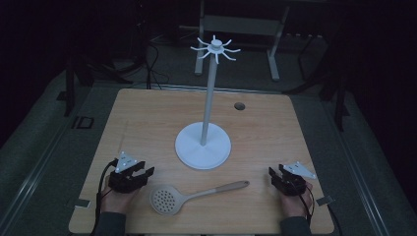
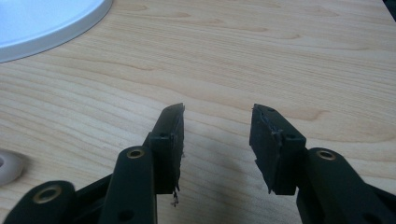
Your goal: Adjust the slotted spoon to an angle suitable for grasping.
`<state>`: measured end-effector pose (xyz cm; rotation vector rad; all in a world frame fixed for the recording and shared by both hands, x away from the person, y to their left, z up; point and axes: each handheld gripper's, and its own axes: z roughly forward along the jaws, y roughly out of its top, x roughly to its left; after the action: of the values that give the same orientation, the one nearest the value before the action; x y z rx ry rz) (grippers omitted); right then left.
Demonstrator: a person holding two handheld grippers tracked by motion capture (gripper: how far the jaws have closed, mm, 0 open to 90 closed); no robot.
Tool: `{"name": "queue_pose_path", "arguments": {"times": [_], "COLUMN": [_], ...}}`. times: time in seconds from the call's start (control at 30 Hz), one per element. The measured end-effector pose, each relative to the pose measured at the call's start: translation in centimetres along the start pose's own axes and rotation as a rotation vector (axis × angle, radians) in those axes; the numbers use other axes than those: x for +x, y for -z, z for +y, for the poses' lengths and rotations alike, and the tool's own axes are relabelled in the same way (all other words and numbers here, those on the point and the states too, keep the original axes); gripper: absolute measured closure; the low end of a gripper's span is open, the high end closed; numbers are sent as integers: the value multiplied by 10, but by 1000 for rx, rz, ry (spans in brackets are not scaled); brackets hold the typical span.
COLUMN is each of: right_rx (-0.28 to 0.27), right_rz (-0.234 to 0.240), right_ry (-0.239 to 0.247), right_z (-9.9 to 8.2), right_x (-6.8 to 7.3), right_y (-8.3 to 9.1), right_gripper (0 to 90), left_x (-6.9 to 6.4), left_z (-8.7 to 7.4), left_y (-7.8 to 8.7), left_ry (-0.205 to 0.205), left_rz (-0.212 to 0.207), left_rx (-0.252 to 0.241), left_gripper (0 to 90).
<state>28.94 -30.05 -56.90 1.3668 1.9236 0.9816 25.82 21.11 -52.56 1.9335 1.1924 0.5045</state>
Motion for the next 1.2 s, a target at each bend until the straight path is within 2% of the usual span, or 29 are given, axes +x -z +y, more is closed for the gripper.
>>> {"name": "queue_pose_path", "arguments": {"times": [0.47, 0.7, 1.0, 1.2], "right_rx": [-8, -5, -2, -1], "right_rz": [-1, -2, 2, 4], "right_ry": [-25, -20, -18, -16], "right_z": [0, 0, 0, 0], "right_x": [-2, -2, -1, -1], "right_y": [1, 1, 0, 0], "right_gripper": [535, 533, 530, 529], "left_x": [-19, -30, -43, -49], "left_z": [27, 41, 57, 67], "left_y": [-5, -8, -14, -16], "left_ry": [-65, -91, -158, -182], "left_rz": [-64, -91, -139, -153], "left_rx": [13, 20, 49, 54], "left_gripper": [538, 552, 556, 556]}}
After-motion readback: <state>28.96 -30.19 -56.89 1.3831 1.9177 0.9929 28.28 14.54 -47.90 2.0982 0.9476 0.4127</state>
